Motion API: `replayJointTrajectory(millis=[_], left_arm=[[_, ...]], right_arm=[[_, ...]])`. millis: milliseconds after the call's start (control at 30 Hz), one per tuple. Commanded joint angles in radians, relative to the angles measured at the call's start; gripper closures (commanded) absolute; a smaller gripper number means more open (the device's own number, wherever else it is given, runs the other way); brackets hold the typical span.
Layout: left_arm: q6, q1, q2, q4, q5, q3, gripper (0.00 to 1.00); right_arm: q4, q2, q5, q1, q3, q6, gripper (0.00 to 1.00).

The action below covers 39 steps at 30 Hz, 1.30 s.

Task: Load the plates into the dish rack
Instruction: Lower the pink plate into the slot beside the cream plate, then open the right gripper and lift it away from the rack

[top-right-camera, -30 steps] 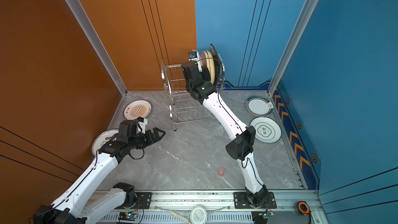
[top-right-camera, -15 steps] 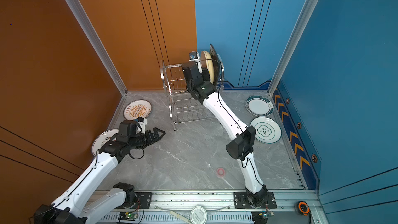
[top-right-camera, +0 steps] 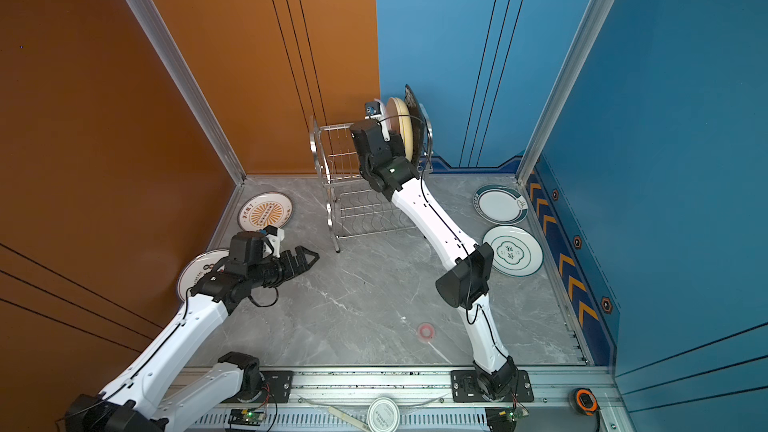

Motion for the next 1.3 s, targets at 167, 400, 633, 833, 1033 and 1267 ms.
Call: replayJointTrajectory(millis=[167,400,633,833,1033,1267], left_arm=[[0.012,0.006,-0.007,-0.012,0.013,0.003,0.02],[0.011,0.003,-0.010,-0.011,0.006,0.005,0.02],[0.011,0.001,-0.010,-0.013,0.003,0.010,0.02],[0.014,0.001,0.003,-0.013,-0.003,0.021,0.02],[0.019,-0.006,0.021,-0.012,-0.008,0.035,0.02],[0.031,-0.047,0.033,-0.011,-0.042,0.044,0.02]], right_arm=[[-0.027,-0.068,-0.008,0.019,-0.010,-0.009,0.64],[-0.041,-0.090,-0.004,0.055,-0.019,-0.005,0.58],[-0.048,-0.163,-0.014,0.074,-0.060,0.014,0.51],[-0.090,-0.217,-0.015,0.097,-0.083,0.042,0.49],[-0.104,-0.358,-0.053,0.107,-0.254,0.134,0.48],[-0.132,-0.564,-0.113,0.094,-0.506,0.259,0.47]])
